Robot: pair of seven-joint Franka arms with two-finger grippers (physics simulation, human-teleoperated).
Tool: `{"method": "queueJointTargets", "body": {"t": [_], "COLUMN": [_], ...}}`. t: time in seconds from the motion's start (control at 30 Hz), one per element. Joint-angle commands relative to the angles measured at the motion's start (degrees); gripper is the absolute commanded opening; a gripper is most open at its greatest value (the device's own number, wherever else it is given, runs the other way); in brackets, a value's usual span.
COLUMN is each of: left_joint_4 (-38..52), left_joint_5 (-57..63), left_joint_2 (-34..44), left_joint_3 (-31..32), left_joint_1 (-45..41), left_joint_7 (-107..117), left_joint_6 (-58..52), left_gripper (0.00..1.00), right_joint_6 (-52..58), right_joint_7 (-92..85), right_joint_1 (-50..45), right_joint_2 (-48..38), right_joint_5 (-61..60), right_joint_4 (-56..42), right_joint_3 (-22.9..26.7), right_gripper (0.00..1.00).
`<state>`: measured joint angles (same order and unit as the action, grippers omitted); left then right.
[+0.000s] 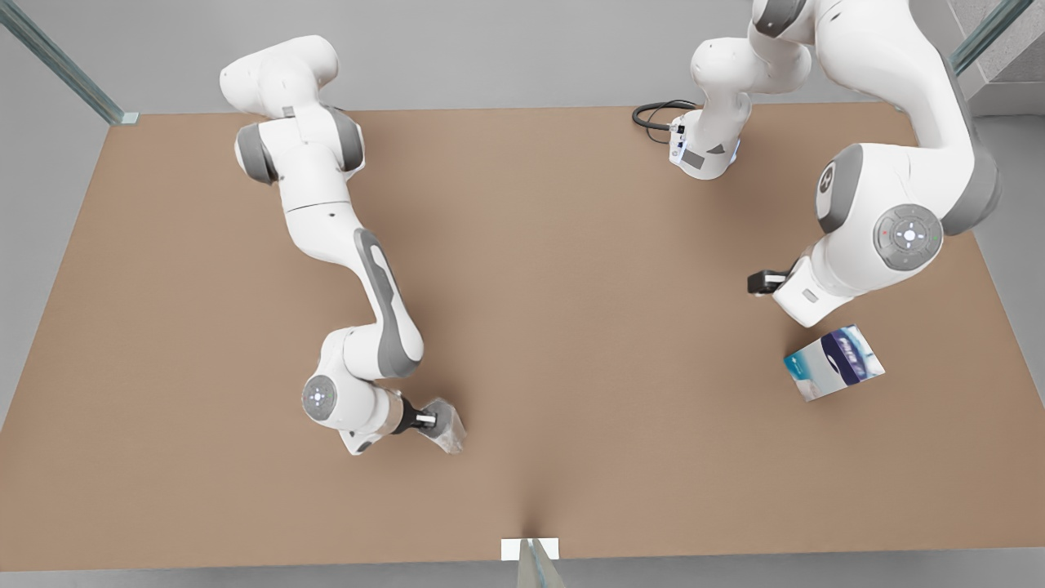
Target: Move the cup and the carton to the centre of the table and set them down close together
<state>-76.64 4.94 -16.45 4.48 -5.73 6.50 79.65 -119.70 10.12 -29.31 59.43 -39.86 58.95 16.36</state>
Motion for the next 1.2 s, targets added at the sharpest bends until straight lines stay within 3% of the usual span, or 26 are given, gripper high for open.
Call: {"method": "queueJointTargets", "body": {"t": [0.0, 0.13, 0.17, 0.23, 0.3, 0.67, 0.83, 0.93, 1.0, 1.03, 1.07, 1.1, 1.13, 1.17], "left_joint_4": [0.1, 1.4, 1.8, 2.5, 2.6, 0.0, 0.0, -1.6, -1.7, -1.7, -1.7, -1.9, -2.2, -2.2], "left_joint_5": [0.2, 0.1, 0.1, 0.2, 0.2, 2.4, -2.3, -5.4, -6.2, -6.0, -5.8, -5.8, -5.6, -5.3], "left_joint_2": [0.1, 0.2, 0.5, 0.5, 0.5, -1.6, -5.7, -6.3, -7.7, -8.2, -9.0, -9.0, -9.3, -10.0], "left_joint_3": [0.0, -1.0, -1.0, -1.1, -1.1, -1.4, -1.3, -1.3, -1.3, -1.4, -1.4, -1.4, -1.4, -1.4], "left_joint_1": [0.0, 1.9, 3.8, 7.6, 10.9, 15.3, 19.6, 20.1, 19.5, 19.4, 19.3, 19.3, 19.3, 19.7], "left_joint_7": [-0.2, -0.7, -1.6, -5.8, -9.0, -8.1, 1.3, 1.7, 5.2, 5.4, 5.7, 6.1, 6.1, 5.7], "left_joint_6": [-0.4, -2.1, -2.0, -1.7, -1.6, 1.7, 4.3, 11.2, 12.6, 13.5, 14.3, 14.3, 14.3, 14.3], "left_gripper": [1.00, 1.00, 1.00, 1.00, 1.00, 1.00, 1.00, 1.00, 1.00, 1.00, 1.00, 1.00, 1.00, 1.00], "right_joint_6": [-0.8, -4.4, -5.1, -5.2, -5.1, -4.2, 2.1, 32.6, 38.3, 37.4, 36.3, 34.9, 31.8, 32.2], "right_joint_7": [1.6, 5.9, 6.2, 8.0, 8.7, 8.8, 8.8, 0.9, -8.2, -7.6, -7.0, -7.0, -6.8, -4.3], "right_joint_1": [-0.2, -1.5, -1.6, -1.5, -1.5, -1.1, 0.7, 5.8, 11.1, 15.1, 22.6, 24.4, 29.1, 28.9], "right_joint_2": [0.3, 3.0, 3.5, 3.9, 3.9, 3.2, -6.2, -23.6, -33.0, -38.6, -43.7, -46.0, -48.8, -49.0], "right_joint_5": [0.6, -1.4, -2.3, -2.7, -3.5, -3.4, -2.4, 29.0, 36.4, 40.8, 47.5, 47.4, 47.5, 47.6], "right_joint_4": [-0.2, -3.9, -4.5, -4.5, -4.5, -4.5, -0.9, -0.2, 5.3, 10.7, 15.2, 17.7, 22.0, 22.1], "right_joint_3": [-0.1, -0.1, -0.2, -0.5, -0.5, -0.5, 0.2, 0.3, 0.0, -5.7, -15.5, -15.7, -20.2, -20.3], "right_gripper": [0.28, 0.34, 0.47, 0.61, 0.99, 1.00, 1.00, 1.00, 1.00, 1.00, 1.00, 1.00, 1.00, 1.00]}}
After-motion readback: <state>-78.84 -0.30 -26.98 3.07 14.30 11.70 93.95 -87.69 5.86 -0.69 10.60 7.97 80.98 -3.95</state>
